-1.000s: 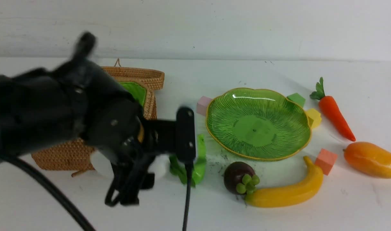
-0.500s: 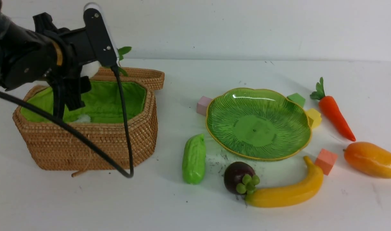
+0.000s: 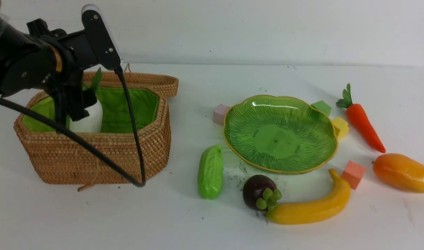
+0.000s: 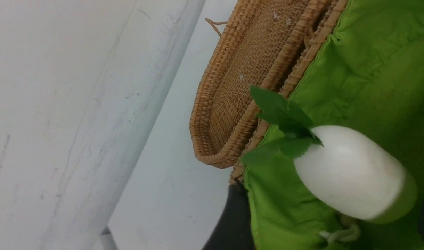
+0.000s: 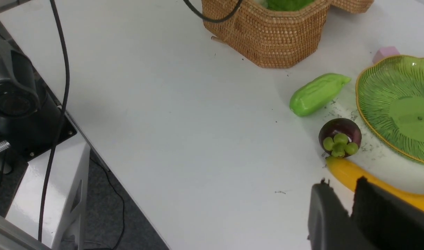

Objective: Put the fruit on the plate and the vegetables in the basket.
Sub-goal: Take a daikon with your left arm and place it on the basket on the left, then take a chayote with your left arm and place it on the basket on the left.

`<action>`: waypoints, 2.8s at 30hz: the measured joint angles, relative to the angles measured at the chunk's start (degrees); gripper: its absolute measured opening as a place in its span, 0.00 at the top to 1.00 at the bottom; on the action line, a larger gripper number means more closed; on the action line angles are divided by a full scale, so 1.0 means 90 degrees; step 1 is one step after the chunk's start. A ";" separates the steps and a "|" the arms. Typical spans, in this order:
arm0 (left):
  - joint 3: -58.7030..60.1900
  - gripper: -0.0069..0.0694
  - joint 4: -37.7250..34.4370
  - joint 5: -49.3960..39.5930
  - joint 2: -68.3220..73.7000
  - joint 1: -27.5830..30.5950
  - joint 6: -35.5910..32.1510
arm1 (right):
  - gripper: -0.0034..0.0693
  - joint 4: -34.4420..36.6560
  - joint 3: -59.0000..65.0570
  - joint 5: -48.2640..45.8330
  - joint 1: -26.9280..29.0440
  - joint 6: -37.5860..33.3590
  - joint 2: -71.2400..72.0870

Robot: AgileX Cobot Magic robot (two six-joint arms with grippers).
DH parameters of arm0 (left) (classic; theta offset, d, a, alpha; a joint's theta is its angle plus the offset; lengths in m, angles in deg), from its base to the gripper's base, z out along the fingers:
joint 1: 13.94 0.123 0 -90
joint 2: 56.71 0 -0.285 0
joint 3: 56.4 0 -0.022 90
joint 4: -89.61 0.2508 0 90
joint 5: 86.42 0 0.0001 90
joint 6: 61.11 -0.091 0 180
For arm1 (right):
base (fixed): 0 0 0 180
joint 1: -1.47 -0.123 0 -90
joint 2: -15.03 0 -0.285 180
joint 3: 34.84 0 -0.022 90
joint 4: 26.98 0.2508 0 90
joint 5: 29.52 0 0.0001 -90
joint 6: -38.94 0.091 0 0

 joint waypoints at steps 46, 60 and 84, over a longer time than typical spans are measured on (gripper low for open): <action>-0.2895 0.22 -0.0475 -0.2592 0.4300 -0.3160 0.5661 | 0.75 -0.0501 0.0000 0.0000 0.0000 0.0673 0.0176; -0.2937 0.30 -0.0737 -0.3267 0.4034 -0.3212 0.5465 | 0.75 -0.0490 0.0000 0.0000 0.0000 0.0789 0.0242; -0.2944 0.30 -0.1735 -0.3294 0.0948 -0.0353 -0.1396 | 0.72 -0.0488 0.0000 0.0000 0.0000 0.0789 0.0242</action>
